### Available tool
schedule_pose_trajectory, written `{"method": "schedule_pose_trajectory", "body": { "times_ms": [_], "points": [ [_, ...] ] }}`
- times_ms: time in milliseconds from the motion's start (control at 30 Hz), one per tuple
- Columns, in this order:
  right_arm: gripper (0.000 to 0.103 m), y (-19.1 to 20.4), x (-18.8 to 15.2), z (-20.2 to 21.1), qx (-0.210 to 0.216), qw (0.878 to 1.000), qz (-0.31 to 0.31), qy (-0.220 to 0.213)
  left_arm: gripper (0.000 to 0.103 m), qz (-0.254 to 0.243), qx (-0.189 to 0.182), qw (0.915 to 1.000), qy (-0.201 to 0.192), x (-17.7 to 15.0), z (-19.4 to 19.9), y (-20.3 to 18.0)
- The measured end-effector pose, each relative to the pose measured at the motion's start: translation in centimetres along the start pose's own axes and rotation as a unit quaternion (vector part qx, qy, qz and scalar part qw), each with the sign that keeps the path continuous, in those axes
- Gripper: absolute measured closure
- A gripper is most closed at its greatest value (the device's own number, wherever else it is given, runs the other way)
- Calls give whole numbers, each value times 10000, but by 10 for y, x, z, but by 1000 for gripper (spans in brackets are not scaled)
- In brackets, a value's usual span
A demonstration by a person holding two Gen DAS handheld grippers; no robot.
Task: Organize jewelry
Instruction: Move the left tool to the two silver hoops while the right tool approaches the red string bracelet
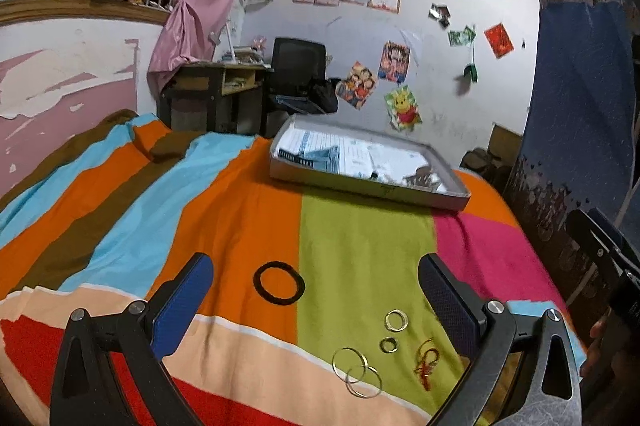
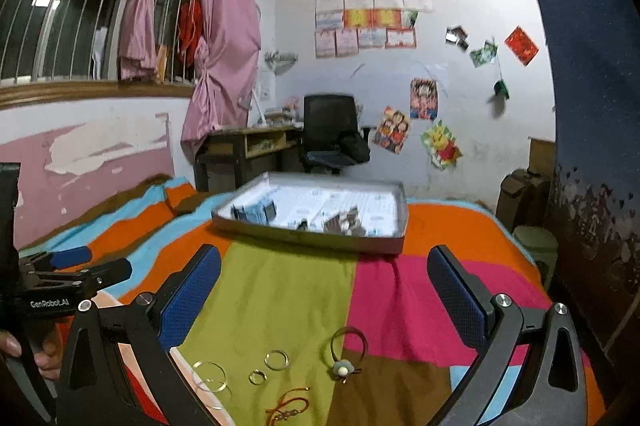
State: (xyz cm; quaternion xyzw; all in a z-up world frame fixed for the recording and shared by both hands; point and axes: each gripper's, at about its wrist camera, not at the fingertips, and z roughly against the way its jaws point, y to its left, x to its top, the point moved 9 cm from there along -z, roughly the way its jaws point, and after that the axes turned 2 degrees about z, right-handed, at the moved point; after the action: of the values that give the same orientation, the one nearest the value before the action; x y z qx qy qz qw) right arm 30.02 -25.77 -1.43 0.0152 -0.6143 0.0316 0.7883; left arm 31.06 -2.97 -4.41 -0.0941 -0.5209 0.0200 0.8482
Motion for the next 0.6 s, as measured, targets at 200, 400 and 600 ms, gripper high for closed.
{"method": "schedule_pose_trajectory", "body": {
  "times_ms": [200,400,600],
  "points": [
    [1,-9,-55,-38,179,9967,-200,772,0,-49,1,9977,676,-31,-42,5],
    [1,-13,-105,-65,553,9850,-606,1516,0,103,-134,9875,1566,-68,-72,13],
    [2,3,-151,-85,978,9670,-555,2286,0,125,-387,9753,2170,-93,-87,4]
  ]
}}
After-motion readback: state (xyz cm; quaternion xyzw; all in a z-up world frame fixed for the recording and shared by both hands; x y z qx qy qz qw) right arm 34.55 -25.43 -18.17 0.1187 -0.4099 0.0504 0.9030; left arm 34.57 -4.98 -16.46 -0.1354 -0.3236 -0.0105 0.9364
